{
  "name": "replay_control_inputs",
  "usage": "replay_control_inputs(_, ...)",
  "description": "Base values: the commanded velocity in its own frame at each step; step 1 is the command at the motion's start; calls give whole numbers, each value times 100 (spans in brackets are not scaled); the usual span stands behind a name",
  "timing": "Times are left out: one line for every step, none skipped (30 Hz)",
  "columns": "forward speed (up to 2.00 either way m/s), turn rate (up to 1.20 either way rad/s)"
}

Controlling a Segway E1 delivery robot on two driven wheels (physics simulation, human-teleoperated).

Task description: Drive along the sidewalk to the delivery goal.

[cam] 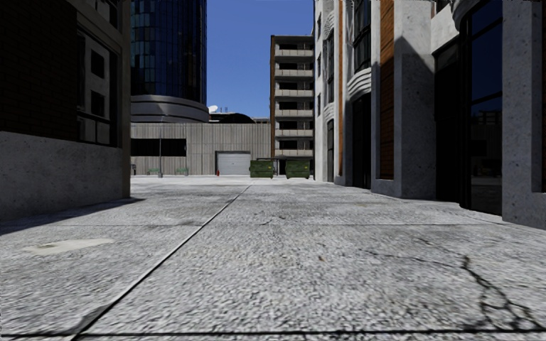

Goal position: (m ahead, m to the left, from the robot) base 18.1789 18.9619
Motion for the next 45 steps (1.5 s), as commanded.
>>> replay_control_inputs(200, 0)
replay_control_inputs(200, 0)
replay_control_inputs(200, 0)
replay_control_inputs(200, 0)
replay_control_inputs(200, 0)
replay_control_inputs(200, 0)
replay_control_inputs(200, 0)
replay_control_inputs(200, 0)
replay_control_inputs(200, 0)
replay_control_inputs(200, 0)
replay_control_inputs(200, 0)
replay_control_inputs(200, 0)
replay_control_inputs(200, 0)
replay_control_inputs(200, 0)
replay_control_inputs(200, 0)
replay_control_inputs(200, 0)
replay_control_inputs(200, 0)
replay_control_inputs(200, 0)
replay_control_inputs(200, 0)
replay_control_inputs(200, 0)
replay_control_inputs(200, 0)
replay_control_inputs(200, 0)
replay_control_inputs(200, 0)
replay_control_inputs(200, 0)
replay_control_inputs(200, 0)
replay_control_inputs(200, 0)
replay_control_inputs(200, 0)
replay_control_inputs(200, 0)
replay_control_inputs(200, 0)
replay_control_inputs(200, 0)
replay_control_inputs(200, 0)
replay_control_inputs(200, 0)
replay_control_inputs(200, 0)
replay_control_inputs(200, 0)
replay_control_inputs(200, 0)
replay_control_inputs(200, 0)
replay_control_inputs(200, 0)
replay_control_inputs(200, 0)
replay_control_inputs(200, 0)
replay_control_inputs(200, 0)
replay_control_inputs(200, 0)
replay_control_inputs(200, 0)
replay_control_inputs(200, 0)
replay_control_inputs(200, 0)
replay_control_inputs(200, 0)
